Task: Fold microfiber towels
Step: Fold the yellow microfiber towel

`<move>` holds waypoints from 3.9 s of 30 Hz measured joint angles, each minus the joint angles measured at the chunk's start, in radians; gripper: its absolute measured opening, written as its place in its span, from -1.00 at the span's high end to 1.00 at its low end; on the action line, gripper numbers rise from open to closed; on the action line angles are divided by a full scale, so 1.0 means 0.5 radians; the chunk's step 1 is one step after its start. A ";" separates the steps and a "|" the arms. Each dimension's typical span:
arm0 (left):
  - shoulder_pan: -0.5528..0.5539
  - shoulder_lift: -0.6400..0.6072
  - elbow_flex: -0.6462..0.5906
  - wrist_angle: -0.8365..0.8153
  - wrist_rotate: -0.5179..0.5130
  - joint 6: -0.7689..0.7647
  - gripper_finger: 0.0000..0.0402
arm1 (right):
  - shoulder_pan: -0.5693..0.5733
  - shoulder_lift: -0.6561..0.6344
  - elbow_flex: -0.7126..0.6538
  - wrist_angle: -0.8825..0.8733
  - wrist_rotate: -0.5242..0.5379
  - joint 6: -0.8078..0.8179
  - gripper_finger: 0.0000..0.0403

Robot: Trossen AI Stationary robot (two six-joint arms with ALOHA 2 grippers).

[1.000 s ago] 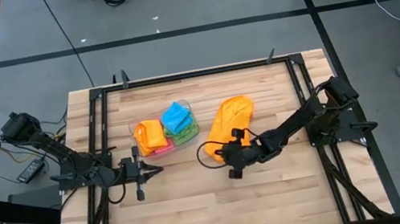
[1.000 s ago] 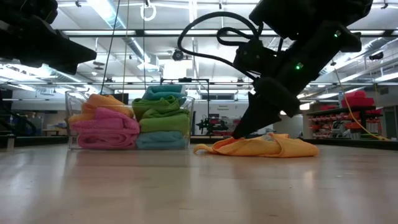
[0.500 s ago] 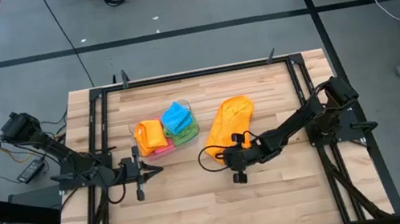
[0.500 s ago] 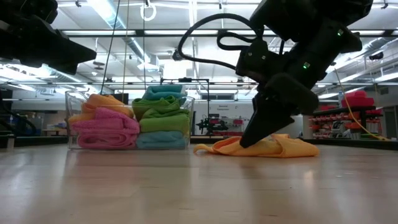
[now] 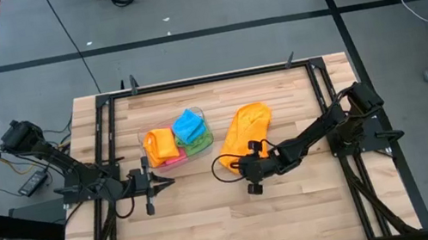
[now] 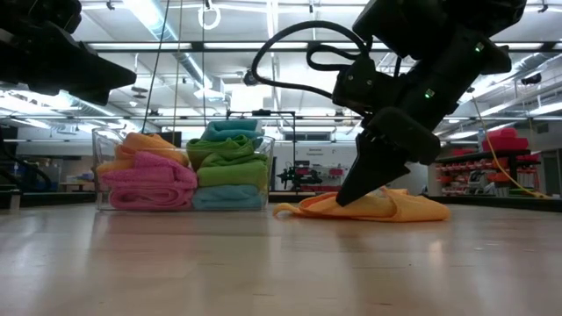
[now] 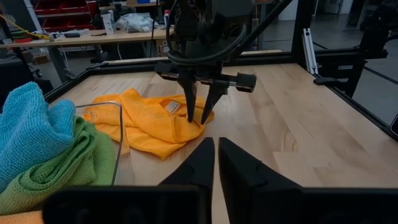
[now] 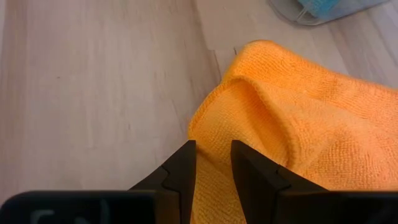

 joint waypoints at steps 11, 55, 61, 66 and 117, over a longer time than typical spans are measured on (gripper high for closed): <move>0.000 0.000 0.000 0.000 0.000 0.000 0.85 | 0.000 0.001 0.000 0.000 -0.081 0.002 0.49; 0.000 0.000 0.000 0.001 0.000 0.000 0.84 | 0.121 0.014 0.007 0.101 0.171 -0.106 0.38; -0.001 0.000 0.000 0.000 0.001 0.000 0.83 | 0.132 0.014 0.007 0.103 0.439 -0.170 0.15; -0.001 0.000 0.000 0.001 0.000 0.000 0.87 | 0.094 0.014 0.006 0.101 0.444 -0.194 0.13; 0.000 0.000 0.000 0.001 0.001 0.000 0.82 | 0.029 0.014 0.005 -0.256 0.687 0.106 0.16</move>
